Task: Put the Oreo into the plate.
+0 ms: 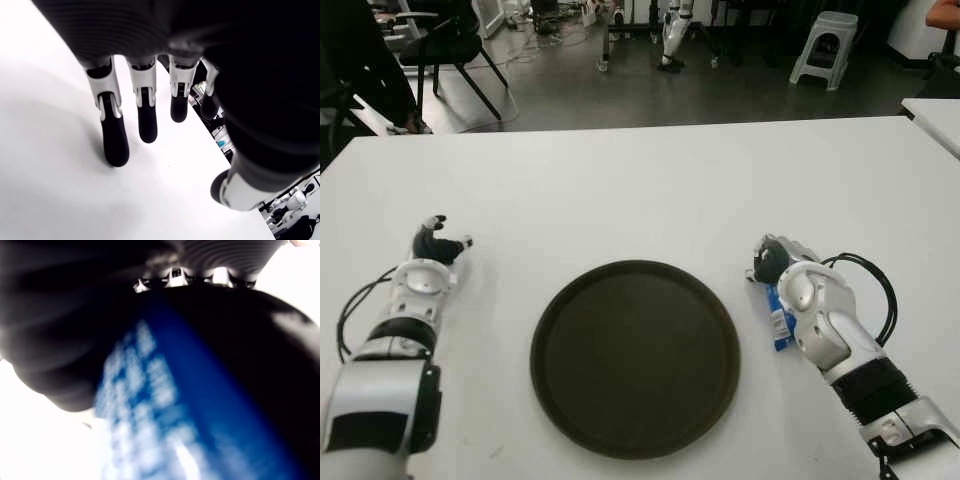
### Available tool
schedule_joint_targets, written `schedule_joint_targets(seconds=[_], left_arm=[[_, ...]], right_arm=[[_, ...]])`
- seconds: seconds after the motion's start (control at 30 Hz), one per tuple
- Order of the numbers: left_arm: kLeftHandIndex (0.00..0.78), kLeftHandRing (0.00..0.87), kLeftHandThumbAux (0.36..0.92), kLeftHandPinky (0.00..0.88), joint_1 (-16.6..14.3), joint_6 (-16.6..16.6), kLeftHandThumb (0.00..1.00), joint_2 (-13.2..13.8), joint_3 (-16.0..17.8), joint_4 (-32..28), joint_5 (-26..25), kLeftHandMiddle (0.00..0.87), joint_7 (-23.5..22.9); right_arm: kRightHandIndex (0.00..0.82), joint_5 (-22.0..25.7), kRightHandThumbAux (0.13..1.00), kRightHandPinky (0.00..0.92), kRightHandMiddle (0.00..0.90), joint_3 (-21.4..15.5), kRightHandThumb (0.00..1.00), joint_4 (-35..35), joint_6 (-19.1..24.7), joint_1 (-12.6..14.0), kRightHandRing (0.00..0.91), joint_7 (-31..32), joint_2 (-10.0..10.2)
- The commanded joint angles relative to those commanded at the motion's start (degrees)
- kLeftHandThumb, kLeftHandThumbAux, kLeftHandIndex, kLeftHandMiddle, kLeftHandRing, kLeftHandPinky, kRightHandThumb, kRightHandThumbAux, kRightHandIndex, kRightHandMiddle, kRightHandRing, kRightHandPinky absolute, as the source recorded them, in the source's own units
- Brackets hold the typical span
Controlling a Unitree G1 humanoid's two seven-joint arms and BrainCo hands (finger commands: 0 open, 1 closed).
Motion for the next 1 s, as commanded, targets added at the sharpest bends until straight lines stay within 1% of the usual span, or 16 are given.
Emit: schedule_joint_targets(seconds=[0.1,0.37,0.6,0.77,1.0], left_arm=[[0.047,0.159,0.752,0.191,0.05,-0.21,0.223,-0.02,0.25,-0.02,-0.22,0.115,-0.08],[0.063,0.173,0.757,0.208,0.1,-0.17,0.25,0.13,-0.61,0.19,0.81,0.135,0.32],[0.06,0.17,0.76,0.195,0.22,-0.69,0.249,0.08,-0.34,0.12,0.28,0.134,0.05],[0.055,0.168,0.758,0.187,0.14,-0.34,0.238,0.18,-1.15,0.17,1.07,0.131,0.38],[0.055,0.17,0.767,0.196,0.01,-0.1,0.22,0.25,-1.89,0.2,1.42,0.127,0.39]], right_arm=[[0.668,-0.1,0.797,0.812,0.804,0.0,0.405,-0.43,0.35,-0.82,0.812,0.27,-0.02],[0.687,0.87,0.79,0.816,0.813,-1.82,0.403,-2.55,-1.95,-0.64,0.816,-2.76,0.27],[0.692,0.85,0.788,0.819,0.817,-2.61,0.392,-5.43,-3.1,-0.94,0.82,-3.05,0.04],[0.699,0.25,0.788,0.823,0.821,-2.6,0.388,-6.85,-3.02,-1.15,0.824,-3.08,0.03],[0.661,-0.37,0.79,0.814,0.809,-2.28,0.345,-7.45,-4.27,-1.47,0.816,-3.7,-0.58]])
